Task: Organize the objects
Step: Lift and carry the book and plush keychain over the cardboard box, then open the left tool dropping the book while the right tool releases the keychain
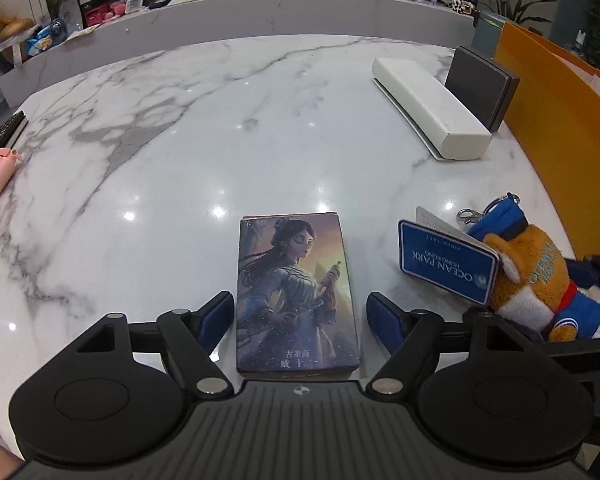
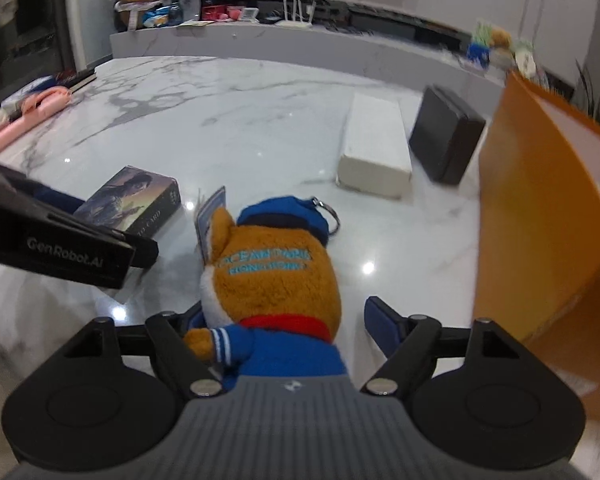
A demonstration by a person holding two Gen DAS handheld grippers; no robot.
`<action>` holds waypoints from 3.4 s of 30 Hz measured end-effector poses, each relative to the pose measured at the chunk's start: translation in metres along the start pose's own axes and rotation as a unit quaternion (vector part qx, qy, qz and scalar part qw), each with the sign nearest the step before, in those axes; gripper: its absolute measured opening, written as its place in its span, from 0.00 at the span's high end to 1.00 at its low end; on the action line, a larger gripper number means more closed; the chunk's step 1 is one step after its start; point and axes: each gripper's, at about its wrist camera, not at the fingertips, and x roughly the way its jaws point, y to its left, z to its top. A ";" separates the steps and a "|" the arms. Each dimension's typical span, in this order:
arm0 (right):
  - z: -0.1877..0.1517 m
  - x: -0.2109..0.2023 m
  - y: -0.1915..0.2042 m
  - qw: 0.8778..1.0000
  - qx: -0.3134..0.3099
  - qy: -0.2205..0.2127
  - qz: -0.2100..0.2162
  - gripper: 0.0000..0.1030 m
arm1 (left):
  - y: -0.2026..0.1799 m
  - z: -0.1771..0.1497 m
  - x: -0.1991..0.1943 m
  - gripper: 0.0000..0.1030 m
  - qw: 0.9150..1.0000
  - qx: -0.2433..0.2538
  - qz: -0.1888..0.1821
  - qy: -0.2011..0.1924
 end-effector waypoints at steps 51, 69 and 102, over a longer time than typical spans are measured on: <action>0.031 -0.165 -0.132 0.983 0.123 -0.138 -0.004 0.44 | -0.136 0.086 -0.121 0.37 0.980 0.099 -0.097 -0.143; 0.035 -0.188 -0.235 0.981 0.103 -0.126 -0.106 0.44 | -0.262 0.120 -0.045 0.37 0.947 0.252 -0.176 -0.093; 0.090 -0.088 -0.283 0.997 -0.020 -0.032 -0.065 0.44 | -0.301 0.115 0.039 0.37 0.927 0.315 -0.196 0.050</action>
